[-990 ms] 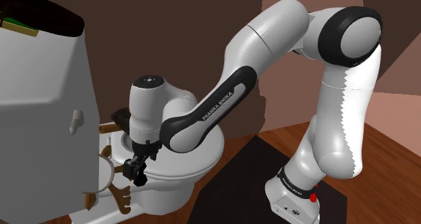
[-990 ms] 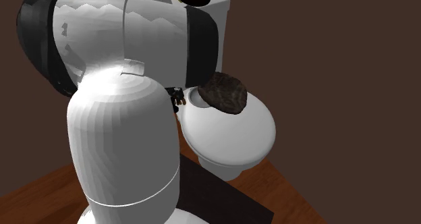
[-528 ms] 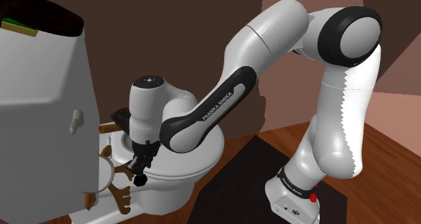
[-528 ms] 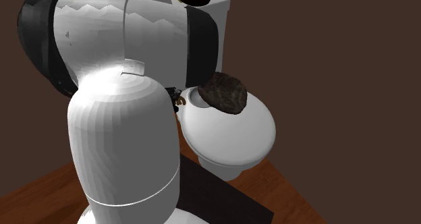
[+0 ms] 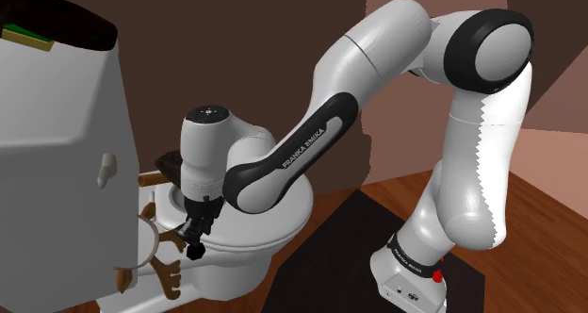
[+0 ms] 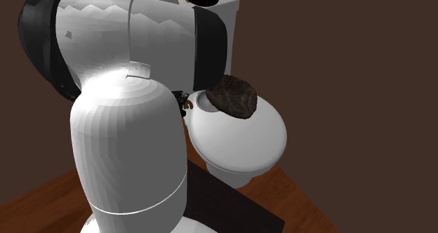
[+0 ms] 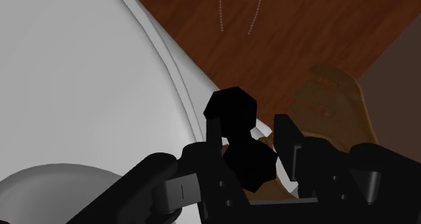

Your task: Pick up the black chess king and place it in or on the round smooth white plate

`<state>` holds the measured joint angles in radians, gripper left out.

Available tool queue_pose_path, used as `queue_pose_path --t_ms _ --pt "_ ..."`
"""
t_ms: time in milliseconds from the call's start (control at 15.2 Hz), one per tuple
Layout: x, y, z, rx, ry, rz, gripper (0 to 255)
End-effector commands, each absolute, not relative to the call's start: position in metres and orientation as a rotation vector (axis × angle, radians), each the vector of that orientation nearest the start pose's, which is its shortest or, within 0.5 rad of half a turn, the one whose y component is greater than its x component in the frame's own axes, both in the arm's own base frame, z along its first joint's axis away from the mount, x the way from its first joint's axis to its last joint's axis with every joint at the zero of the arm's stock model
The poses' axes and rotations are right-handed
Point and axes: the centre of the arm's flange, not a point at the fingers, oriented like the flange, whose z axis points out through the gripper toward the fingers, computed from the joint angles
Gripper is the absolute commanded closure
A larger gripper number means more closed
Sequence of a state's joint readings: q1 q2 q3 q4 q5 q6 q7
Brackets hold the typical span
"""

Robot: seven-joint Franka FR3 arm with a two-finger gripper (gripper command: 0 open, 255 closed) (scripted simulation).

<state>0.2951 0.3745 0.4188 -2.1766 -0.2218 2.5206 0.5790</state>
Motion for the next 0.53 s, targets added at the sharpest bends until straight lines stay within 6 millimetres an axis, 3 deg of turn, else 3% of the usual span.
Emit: queue_pose_path --t_ms 0,462 --pt "0.423 0.37 0.237 -3.086 -0.449 0.003 255" --pt "0.423 0.37 0.274 -3.086 -0.449 0.003 255"
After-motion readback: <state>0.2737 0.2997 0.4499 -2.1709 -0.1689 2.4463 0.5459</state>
